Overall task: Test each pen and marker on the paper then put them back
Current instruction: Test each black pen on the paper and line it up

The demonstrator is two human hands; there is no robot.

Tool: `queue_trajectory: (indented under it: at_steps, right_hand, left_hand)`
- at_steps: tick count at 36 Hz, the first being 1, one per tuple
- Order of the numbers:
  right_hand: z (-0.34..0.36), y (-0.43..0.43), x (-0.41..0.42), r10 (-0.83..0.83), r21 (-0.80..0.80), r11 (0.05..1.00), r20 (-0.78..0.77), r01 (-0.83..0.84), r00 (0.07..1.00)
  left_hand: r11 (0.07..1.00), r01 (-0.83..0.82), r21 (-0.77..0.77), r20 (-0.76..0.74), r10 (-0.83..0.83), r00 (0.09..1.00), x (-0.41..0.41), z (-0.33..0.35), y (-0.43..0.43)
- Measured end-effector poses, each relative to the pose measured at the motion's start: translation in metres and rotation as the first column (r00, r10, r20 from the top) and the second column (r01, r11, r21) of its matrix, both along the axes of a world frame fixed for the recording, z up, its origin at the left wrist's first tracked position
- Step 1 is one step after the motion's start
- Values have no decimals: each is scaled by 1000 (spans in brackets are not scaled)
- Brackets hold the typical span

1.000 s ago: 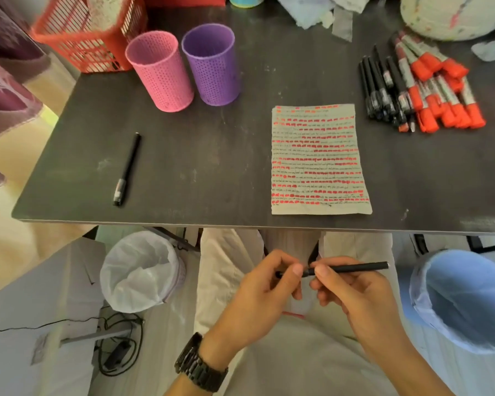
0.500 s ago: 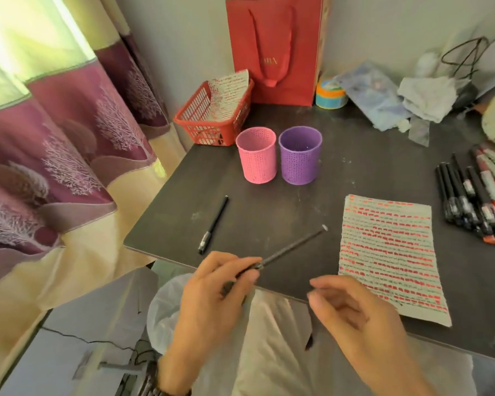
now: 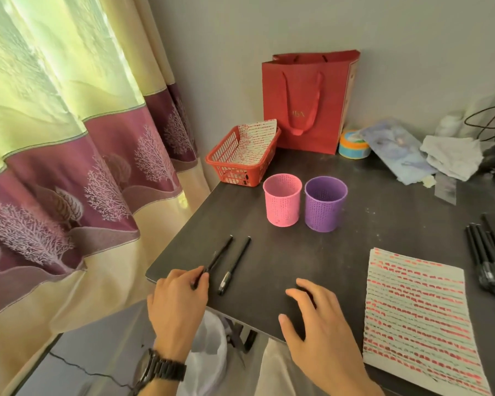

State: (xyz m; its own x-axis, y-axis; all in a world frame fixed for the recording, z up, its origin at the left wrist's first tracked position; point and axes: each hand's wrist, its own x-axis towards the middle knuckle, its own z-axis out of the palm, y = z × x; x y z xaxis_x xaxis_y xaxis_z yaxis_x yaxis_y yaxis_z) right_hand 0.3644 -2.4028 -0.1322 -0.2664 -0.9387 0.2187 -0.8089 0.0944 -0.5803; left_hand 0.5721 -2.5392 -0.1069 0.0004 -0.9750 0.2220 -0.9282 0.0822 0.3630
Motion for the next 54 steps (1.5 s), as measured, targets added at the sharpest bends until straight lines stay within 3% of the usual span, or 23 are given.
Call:
queue_trajectory:
  at_steps: [18, 24, 29, 33, 43, 47, 49, 51, 54]
  right_hand:
    - [-7, 5, -2, -21, 34, 999, 3, 21, 1000]
    - [-4, 7, -3, -1, 37, 999, 15, 0, 1000]
    - [-3, 8, 0, -35, 64, 997, -124, 44, 992]
    - [-2, 6, 1, -33, 100, 994, -165, 50, 986]
    - [-2, 5, -2, 21, 131, 991, -93, -9, 995]
    - [5, 5, -2, 39, 151, 988, -10, -37, 999]
    - [14, 8, -6, 41, 150, 986, 162, -66, 986]
    - [27, 15, -14, 9, 146, 986, 416, -77, 909]
    - [47, 33, -37, -25, 80, 996, 601, -29, 799]
  left_hand:
    - [983, 153, 105, -132, -139, 982, -11, -7, -13]
    - [983, 159, 96, -98, -150, 984, -11, -9, -13]
    - [986, 151, 74, -132, -141, 981, -15, -5, -8]
    - [973, 216, 85, -43, -213, 976, -18, -5, 0]
    - [970, 216, 115, -19, -215, 976, -22, 0, 7]
    - [967, 250, 55, 4, -250, 968, -38, 6, 16]
    - [951, 308, 0, 1, -308, 951, -52, 5, 21]
    - [929, 369, -22, -16, -370, 929, -70, 4, 25]
    - [860, 503, -90, -61, -509, 859, -100, 1, 36]
